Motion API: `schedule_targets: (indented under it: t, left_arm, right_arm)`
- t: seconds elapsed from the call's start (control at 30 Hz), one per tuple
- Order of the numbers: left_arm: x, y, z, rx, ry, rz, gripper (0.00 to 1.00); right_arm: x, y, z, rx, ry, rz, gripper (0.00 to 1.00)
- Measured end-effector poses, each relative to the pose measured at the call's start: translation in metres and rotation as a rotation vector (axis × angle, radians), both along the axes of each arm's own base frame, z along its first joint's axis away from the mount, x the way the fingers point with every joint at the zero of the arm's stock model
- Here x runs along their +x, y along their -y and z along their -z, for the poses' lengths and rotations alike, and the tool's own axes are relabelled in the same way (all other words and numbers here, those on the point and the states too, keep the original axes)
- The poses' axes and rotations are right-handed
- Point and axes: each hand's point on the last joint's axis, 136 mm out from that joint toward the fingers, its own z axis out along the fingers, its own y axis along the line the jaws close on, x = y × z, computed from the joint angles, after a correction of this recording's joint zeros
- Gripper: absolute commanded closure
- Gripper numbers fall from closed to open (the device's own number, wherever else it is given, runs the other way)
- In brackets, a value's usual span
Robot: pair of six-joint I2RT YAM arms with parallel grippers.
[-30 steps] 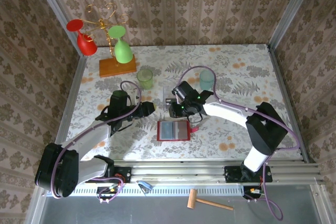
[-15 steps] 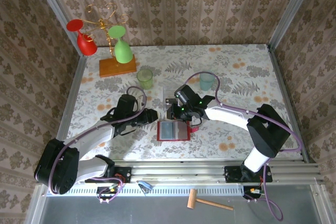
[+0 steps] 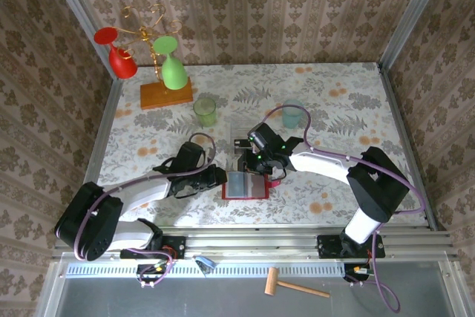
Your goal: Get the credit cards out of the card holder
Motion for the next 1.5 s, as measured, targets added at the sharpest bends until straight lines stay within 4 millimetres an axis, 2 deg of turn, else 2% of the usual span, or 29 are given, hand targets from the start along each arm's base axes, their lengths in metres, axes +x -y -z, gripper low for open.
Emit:
schedule_targets:
  t: [0.23,0.7,1.03,1.5]
  left_arm:
    - [-0.003,-0.004,0.014,0.036,-0.042,-0.010,0.85]
    - [-0.010,-0.008,0.024,0.073,-0.081,-0.008,0.94]
    - [-0.010,-0.009,0.025,0.080,-0.084,-0.011,0.94]
    - [-0.010,-0.011,0.027,0.088,-0.082,-0.017,0.94]
  right_arm:
    - [-0.002,0.003,0.003,-0.012,-0.010,0.001,0.76]
    - [-0.004,0.004,0.008,-0.011,-0.027,0.011,0.77]
    - [-0.012,-0.002,0.024,0.015,-0.095,0.007,0.77]
    - [-0.019,-0.009,0.035,0.055,-0.153,0.002,0.73]
